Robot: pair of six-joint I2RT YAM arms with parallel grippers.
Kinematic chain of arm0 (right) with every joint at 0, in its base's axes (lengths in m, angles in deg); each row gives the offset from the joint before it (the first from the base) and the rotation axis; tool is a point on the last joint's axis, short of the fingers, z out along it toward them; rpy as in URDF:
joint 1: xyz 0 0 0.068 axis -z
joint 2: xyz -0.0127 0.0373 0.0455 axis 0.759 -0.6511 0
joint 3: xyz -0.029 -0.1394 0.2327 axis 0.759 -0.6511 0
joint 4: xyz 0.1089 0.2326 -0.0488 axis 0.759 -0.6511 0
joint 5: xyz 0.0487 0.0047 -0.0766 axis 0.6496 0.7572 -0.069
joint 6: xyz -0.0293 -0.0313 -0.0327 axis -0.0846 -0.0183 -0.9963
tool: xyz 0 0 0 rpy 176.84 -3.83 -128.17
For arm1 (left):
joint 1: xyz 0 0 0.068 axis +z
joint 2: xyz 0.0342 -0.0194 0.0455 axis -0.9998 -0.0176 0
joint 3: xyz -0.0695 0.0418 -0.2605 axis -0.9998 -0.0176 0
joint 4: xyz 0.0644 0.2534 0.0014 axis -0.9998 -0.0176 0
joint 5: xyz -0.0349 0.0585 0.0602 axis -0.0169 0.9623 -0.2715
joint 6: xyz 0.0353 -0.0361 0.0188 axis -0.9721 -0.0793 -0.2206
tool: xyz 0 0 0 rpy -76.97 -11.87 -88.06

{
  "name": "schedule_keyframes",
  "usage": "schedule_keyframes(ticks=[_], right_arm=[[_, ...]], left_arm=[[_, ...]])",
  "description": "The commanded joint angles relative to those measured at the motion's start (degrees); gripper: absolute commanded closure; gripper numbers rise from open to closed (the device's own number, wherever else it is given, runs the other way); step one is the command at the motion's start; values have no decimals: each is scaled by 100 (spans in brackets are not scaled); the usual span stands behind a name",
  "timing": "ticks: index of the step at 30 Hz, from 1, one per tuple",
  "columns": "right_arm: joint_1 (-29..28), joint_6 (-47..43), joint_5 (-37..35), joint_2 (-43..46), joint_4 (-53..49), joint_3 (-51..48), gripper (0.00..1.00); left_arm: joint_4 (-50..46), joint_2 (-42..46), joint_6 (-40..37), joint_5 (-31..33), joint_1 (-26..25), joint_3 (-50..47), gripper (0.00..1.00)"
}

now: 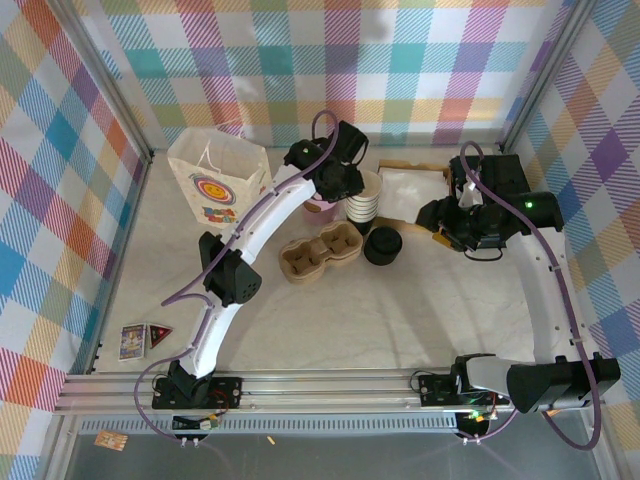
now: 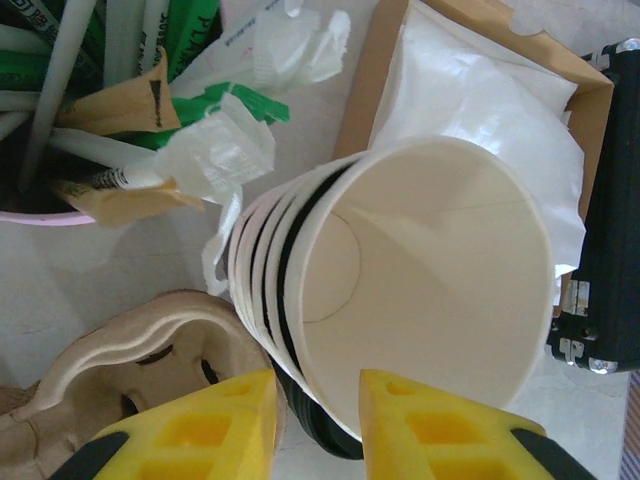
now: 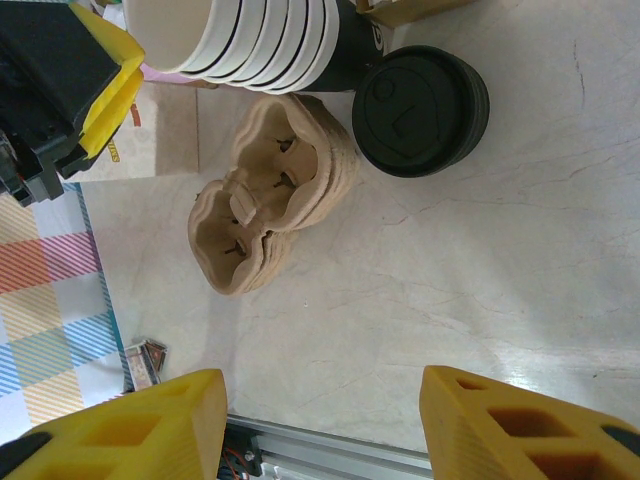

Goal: Pack the takeout coffee

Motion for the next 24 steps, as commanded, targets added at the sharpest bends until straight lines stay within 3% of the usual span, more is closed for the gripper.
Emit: schedule_keyframes(ticks=[1, 24], right_arm=[[-22, 20, -61, 94, 32, -2, 46], [-22, 20, 83, 40, 97, -20, 48]], left_arm=[[-8, -114, -29, -40, 63, 139, 73], [68, -152, -9, -21, 83, 155, 80]])
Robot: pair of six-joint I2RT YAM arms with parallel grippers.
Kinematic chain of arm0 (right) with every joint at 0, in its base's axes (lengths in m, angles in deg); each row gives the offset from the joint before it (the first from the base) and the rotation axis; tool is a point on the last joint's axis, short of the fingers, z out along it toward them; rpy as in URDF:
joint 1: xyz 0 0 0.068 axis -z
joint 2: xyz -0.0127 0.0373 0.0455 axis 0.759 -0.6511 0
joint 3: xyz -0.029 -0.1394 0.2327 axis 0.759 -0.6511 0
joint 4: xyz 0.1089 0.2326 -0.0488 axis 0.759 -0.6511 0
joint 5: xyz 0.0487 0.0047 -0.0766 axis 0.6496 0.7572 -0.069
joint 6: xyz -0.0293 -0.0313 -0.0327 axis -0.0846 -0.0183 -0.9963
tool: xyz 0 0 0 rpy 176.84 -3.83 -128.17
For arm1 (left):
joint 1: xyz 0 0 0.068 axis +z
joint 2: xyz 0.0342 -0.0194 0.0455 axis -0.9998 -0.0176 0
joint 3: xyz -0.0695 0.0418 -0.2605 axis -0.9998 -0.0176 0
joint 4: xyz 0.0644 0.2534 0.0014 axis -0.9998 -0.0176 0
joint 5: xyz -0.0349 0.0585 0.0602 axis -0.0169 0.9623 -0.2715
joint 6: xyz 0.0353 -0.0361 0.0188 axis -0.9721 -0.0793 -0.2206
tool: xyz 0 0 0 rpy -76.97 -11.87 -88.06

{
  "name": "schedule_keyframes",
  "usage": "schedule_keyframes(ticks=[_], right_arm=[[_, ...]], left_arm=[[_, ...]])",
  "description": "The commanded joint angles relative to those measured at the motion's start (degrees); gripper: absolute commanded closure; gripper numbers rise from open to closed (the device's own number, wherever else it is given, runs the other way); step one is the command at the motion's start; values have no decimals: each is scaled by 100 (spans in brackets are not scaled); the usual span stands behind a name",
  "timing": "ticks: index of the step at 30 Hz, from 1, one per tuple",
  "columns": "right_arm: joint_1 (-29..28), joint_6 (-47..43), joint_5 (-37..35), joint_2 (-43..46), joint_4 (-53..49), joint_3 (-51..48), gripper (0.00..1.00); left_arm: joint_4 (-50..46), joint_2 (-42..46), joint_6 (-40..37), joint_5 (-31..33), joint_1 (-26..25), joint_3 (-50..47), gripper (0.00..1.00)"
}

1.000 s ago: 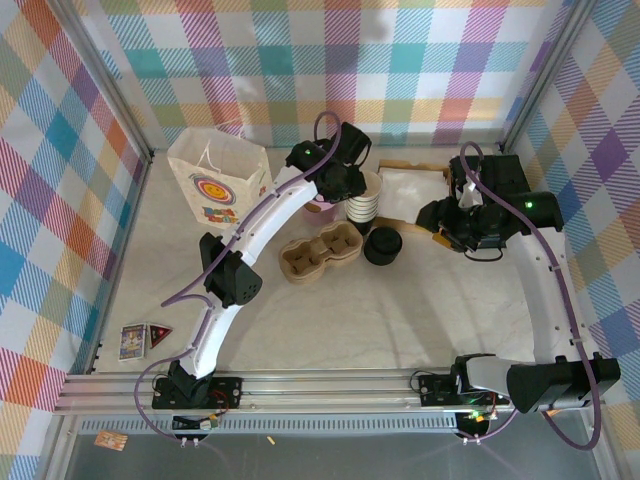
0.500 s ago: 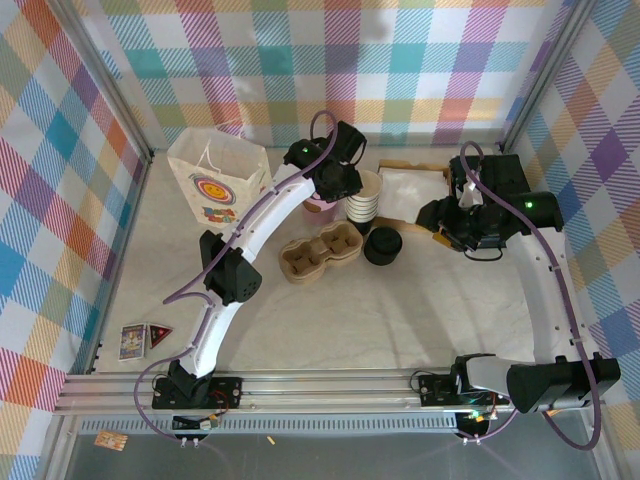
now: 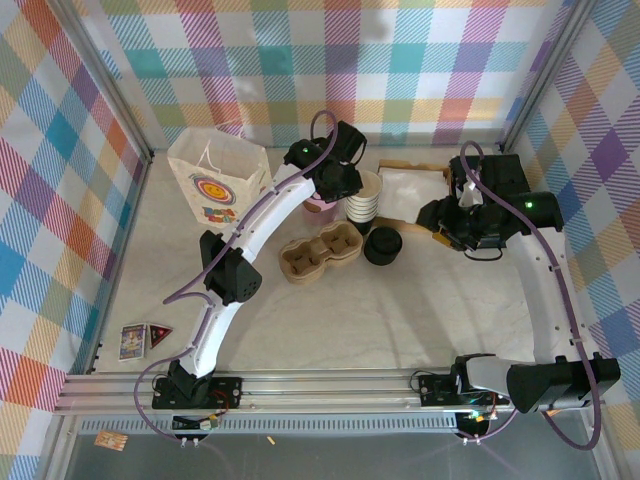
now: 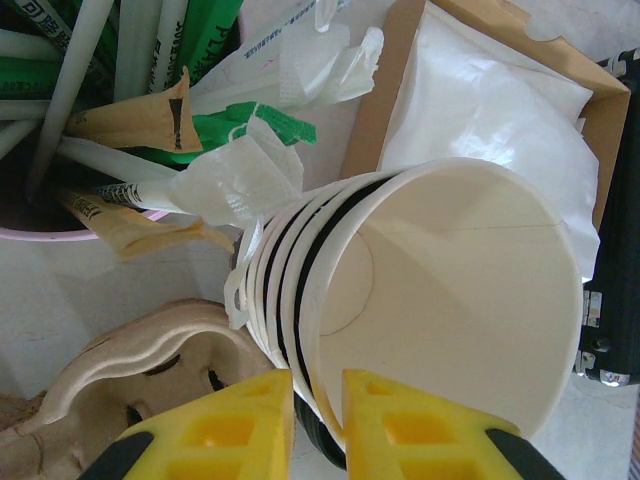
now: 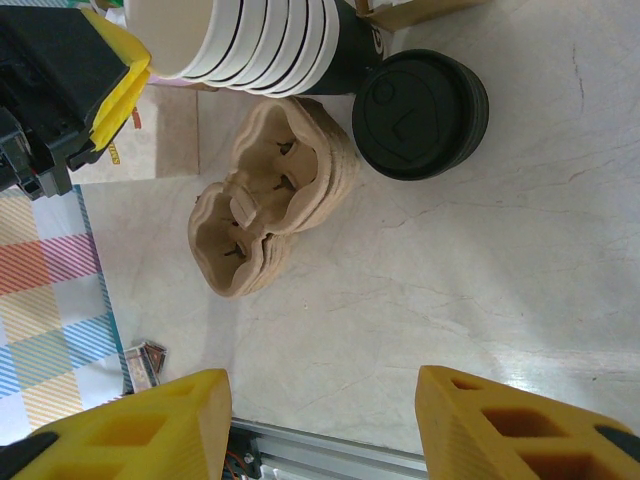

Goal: Pack the takeout coffee

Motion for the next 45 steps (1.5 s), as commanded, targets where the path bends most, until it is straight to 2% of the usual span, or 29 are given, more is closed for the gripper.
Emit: schedule_keyframes(ticks=[1, 21, 28, 45], right_arm=[[-22, 19, 98, 40, 75, -13, 48], [-17, 19, 87, 78, 85, -18, 48], [-26, 17, 81, 90, 73, -21, 48], [-22, 0, 155, 66, 85, 44, 48]], left_arm=[[50, -89, -7, -25, 37, 155, 81], [83, -99, 50, -107, 44, 161, 86], [71, -134, 71, -145, 54, 155, 80], [114, -143, 246, -283, 88, 172, 93]])
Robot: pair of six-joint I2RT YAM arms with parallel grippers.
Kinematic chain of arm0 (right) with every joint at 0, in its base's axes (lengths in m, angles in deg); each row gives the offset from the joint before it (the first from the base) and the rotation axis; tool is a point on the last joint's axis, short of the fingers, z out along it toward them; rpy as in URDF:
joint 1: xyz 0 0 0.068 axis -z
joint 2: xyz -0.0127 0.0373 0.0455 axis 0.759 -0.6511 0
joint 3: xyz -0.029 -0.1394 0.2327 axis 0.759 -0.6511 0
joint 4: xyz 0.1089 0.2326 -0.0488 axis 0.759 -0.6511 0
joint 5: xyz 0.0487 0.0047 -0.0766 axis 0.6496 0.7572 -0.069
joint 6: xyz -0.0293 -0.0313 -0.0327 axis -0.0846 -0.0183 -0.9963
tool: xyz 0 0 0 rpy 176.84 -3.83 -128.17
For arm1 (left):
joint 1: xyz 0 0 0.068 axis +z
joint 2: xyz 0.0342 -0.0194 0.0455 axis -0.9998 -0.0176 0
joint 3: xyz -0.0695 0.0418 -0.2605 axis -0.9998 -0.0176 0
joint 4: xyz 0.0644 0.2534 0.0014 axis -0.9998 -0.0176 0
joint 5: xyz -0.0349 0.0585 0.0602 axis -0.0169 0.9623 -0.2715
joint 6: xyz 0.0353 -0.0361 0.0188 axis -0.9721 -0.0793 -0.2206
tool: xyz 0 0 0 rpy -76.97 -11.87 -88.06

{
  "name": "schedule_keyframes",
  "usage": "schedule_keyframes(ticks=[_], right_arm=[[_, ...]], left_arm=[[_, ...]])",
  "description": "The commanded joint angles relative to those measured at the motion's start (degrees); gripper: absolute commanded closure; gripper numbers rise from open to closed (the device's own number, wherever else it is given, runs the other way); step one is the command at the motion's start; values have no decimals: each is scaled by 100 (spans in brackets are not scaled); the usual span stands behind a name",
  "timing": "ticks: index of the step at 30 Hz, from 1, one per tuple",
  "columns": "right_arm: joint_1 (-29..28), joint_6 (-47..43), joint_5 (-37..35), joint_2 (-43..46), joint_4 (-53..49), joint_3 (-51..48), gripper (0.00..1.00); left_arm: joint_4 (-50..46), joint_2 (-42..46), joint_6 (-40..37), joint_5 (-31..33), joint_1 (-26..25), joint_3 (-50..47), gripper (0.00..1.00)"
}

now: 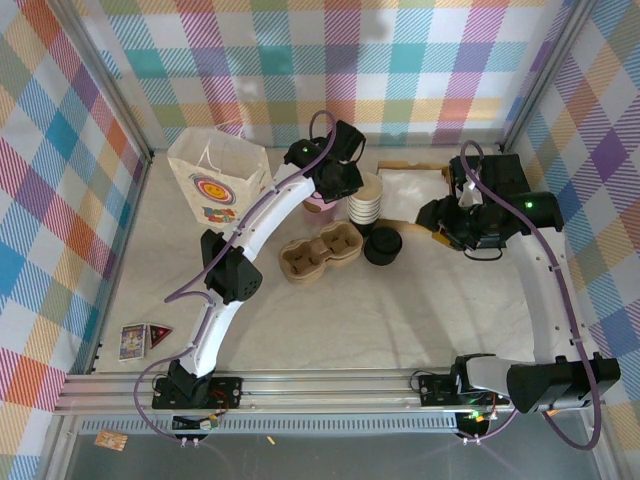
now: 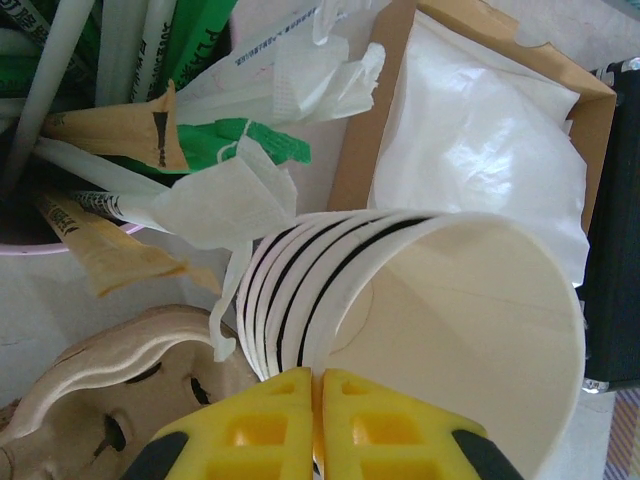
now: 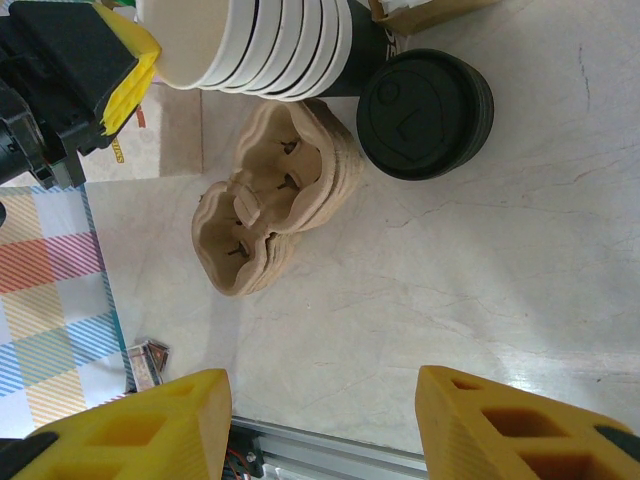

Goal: Pack the takeout coffee

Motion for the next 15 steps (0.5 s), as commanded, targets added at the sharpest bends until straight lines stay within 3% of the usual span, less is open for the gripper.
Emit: schedule_keyframes(ticks=[1, 15], right_arm=[[-22, 3, 116, 75, 74, 52, 48], [-22, -20, 125, 82, 105, 29, 48]], left_arm=[[-39, -78, 100, -124, 48, 168, 94], [-59, 86, 171, -70, 86, 221, 100]])
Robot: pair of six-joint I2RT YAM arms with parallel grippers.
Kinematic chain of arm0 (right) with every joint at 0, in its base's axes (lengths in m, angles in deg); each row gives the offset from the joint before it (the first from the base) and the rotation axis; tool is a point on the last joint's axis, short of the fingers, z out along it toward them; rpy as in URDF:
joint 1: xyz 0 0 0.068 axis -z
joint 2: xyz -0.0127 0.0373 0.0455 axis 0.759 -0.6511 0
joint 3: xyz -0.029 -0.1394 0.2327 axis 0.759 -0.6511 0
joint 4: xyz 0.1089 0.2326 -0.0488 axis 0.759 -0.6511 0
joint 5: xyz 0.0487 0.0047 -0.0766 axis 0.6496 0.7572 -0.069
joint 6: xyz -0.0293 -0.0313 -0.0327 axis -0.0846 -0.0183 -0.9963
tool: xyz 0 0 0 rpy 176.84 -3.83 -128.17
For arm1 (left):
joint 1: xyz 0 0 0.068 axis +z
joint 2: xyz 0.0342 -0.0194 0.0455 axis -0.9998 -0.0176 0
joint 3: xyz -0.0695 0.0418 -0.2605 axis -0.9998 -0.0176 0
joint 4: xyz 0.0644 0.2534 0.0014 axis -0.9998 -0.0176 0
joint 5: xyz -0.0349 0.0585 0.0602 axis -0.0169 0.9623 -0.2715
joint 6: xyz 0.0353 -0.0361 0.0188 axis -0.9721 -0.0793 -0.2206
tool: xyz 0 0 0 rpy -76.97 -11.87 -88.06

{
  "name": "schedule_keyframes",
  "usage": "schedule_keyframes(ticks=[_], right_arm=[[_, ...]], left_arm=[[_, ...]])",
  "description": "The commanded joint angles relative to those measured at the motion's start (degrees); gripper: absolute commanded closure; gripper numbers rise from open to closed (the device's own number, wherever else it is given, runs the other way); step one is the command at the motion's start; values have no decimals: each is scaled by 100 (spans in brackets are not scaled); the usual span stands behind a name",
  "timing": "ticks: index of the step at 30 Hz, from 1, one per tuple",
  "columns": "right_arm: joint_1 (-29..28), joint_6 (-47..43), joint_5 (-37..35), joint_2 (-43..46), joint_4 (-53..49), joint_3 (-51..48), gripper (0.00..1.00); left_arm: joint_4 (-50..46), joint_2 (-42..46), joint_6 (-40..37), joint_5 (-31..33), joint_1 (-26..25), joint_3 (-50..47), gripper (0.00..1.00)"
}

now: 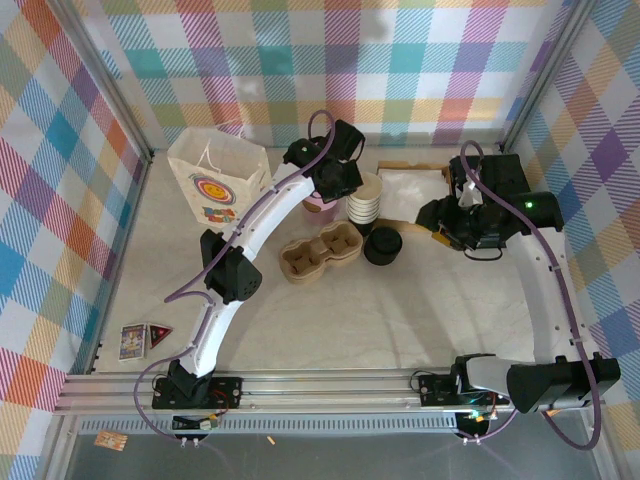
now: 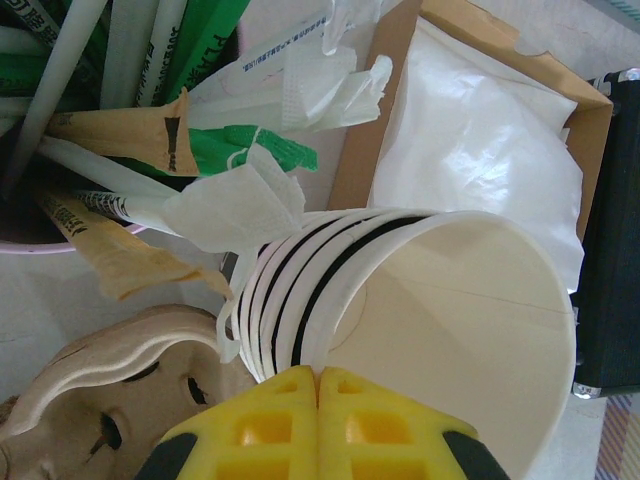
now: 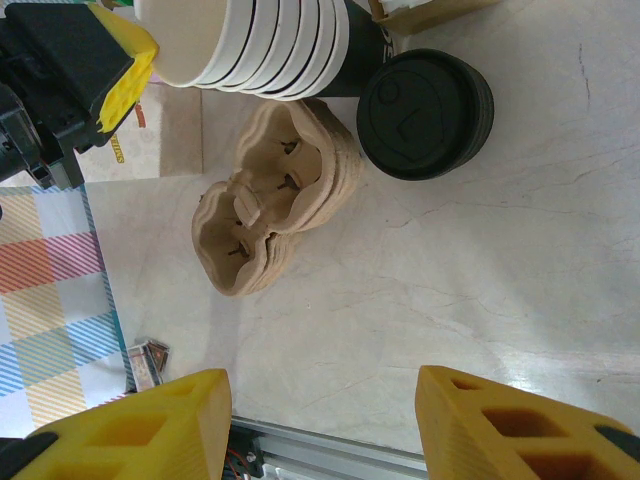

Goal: Pack the takeout coffee

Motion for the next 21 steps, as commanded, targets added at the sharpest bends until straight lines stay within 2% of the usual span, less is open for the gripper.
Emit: schedule_keyframes(ticks=[1, 21], right_arm=[[-22, -16, 124, 84, 107, 15, 48], [-22, 41, 64, 237, 108, -38, 48]], left_arm=[[-49, 101, 77, -70, 56, 181, 100], [142, 309, 281, -121, 104, 188, 100]])
